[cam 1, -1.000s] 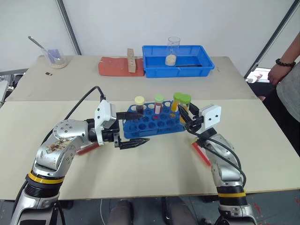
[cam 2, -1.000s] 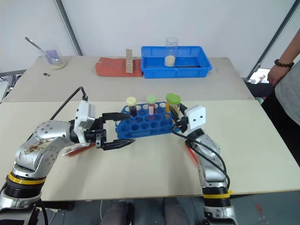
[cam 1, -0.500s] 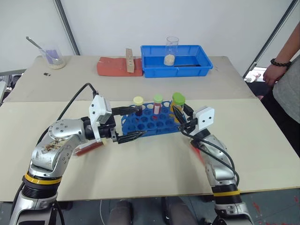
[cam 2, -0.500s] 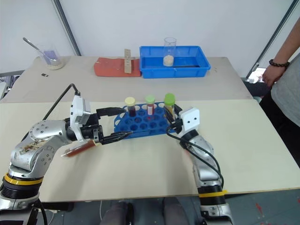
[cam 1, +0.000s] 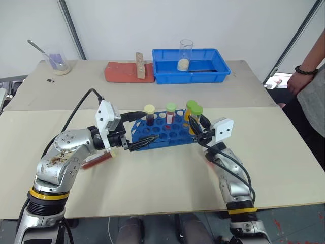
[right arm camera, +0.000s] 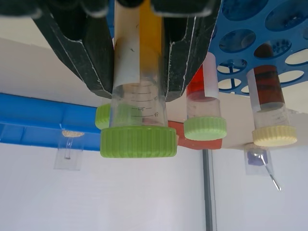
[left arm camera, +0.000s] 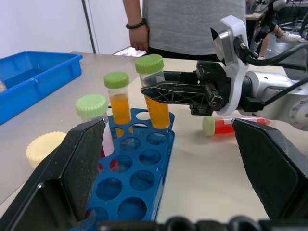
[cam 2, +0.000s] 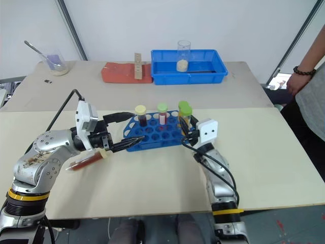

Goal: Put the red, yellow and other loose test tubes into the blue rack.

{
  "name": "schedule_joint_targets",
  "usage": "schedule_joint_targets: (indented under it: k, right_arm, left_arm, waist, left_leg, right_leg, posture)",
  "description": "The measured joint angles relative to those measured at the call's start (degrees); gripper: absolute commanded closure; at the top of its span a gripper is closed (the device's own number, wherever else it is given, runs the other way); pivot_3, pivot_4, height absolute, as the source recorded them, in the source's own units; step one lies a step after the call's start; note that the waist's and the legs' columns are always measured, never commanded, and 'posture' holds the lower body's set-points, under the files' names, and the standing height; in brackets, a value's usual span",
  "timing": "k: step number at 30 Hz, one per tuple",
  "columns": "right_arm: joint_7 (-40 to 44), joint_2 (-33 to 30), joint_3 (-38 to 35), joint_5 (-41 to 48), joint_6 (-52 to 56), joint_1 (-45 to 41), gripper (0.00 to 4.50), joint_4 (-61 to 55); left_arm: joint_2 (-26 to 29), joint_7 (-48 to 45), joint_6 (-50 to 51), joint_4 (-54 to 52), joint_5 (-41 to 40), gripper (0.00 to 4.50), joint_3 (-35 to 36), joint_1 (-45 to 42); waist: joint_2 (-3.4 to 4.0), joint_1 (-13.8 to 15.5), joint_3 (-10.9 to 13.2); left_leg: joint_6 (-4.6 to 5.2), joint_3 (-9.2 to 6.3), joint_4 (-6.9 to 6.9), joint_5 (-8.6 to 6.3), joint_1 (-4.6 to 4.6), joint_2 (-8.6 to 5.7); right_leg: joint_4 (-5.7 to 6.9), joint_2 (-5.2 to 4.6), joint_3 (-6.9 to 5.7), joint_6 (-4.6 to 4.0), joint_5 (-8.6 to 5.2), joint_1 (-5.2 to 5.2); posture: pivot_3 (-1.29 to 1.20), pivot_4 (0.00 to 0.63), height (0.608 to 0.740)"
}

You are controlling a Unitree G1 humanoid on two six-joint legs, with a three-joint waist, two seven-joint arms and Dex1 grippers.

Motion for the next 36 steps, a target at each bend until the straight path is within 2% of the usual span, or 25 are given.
schedule_joint_targets:
  k: [1, 8, 15, 20, 25, 29, 32, 36]
  right_arm:
    - [-0.06, 0.02, 0.0, 0.01, 0.0, 0.03, 2.51, 0.0]
    - [0.35, 0.06, 0.18, 0.69, -0.06, 0.35, 0.1, -0.01]
    - [1.92, -2.94, 0.58, 0.08, 0.61, 1.89, 0.05, -0.92]
    - [4.76, -8.48, 0.12, 2.16, 6.52, 6.17, 0.05, -8.71]
    - [9.62, -18.9, -1.69, 5.1, 15.91, 13.91, 0.05, -22.48]
    - [13.13, -28.53, -6.57, 11.22, 27.15, 16.95, 0.05, -32.65]
    - [14.96, -35.33, -10.01, 18.02, 38.3, 16.48, 0.05, -38.23]
    - [17.32, -46.22, -12.63, 29.65, 56.36, 11.48, 0.05, -41.27]
  left_arm:
    - [-0.11, 0.15, 0.0, 0.0, 0.0, 0.0, 0.0, -0.04]
    - [-0.38, 1.28, -0.07, 0.03, 0.25, 0.0, 0.0, -0.47]
    - [-0.92, 2.17, -0.3, 0.14, 1.3, 0.0, -0.01, -0.57]
    - [-1.02, 2.61, -0.6, 0.16, 2.24, 0.0, 0.03, -0.54]
    - [-0.94, 2.91, -2.36, 0.27, 3.42, 0.0, 0.35, 0.26]
    - [1.46, 0.61, -2.99, 0.27, 4.44, 0.0, 0.32, 2.29]
    - [4.21, -2.83, -4.91, 0.2, 5.76, 0.0, -0.26, 2.94]
    - [5.5, -5.49, -4.86, -1.77, 5.76, 0.0, -1.62, 2.9]
  waist:
    - [0.0, 0.0, 0.0]
    - [0.0, 0.03, 0.0]
    - [0.0, 0.07, 0.0]
    - [0.0, 0.2, 0.0]
    - [0.0, 0.38, 0.0]
    - [-0.01, 0.2, 0.0]
    - [-0.02, 0.3, 0.01]
    - [-0.04, 0.49, 0.02]
  left_leg:
    - [0.0, 0.0, 0.0, 0.0, 0.0, 0.0]
    - [0.0, 0.0, 0.0, 0.0, 0.0, 0.0]
    - [0.0, 0.0, 0.0, 0.0, -0.01, -0.01]
    - [0.0, -0.01, -0.03, 0.0, -0.01, -0.01]
    - [0.0, 0.02, -0.02, 0.0, -0.01, -0.02]
    - [0.0, 0.06, -0.02, 0.0, 0.08, 0.0]
    - [0.0, 0.02, -0.02, 0.0, 0.12, 0.01]
    - [0.0, 0.04, -0.01, 0.0, 0.13, 0.0]
  right_leg:
    - [0.0, 0.0, 0.0, 0.0, 0.0, 0.0]
    - [0.0, 0.0, 0.0, 0.01, -0.01, 0.0]
    - [-0.01, 0.0, 0.01, 0.01, -0.01, 0.0]
    - [-0.02, 0.0, 0.0, 0.02, -0.03, 0.0]
    - [-0.04, -0.01, 0.02, 0.11, -0.09, 0.0]
    - [0.01, -0.01, 0.03, 0.29, -0.24, 0.01]
    - [0.03, 0.02, 0.01, -0.11, -0.45, 0.04]
    - [-0.05, -0.01, 0.02, -0.11, -0.46, 0.09]
  posture:
    - [0.0, 0.15, 0.74]
    - [0.0, 0.15, 0.74]
    - [0.0, 0.15, 0.74]
    - [0.0, 0.15, 0.74]
    - [0.0, 0.15, 0.74]
    - [0.0, 0.15, 0.74]
    - [0.0, 0.15, 0.74]
    - [0.0, 0.15, 0.74]
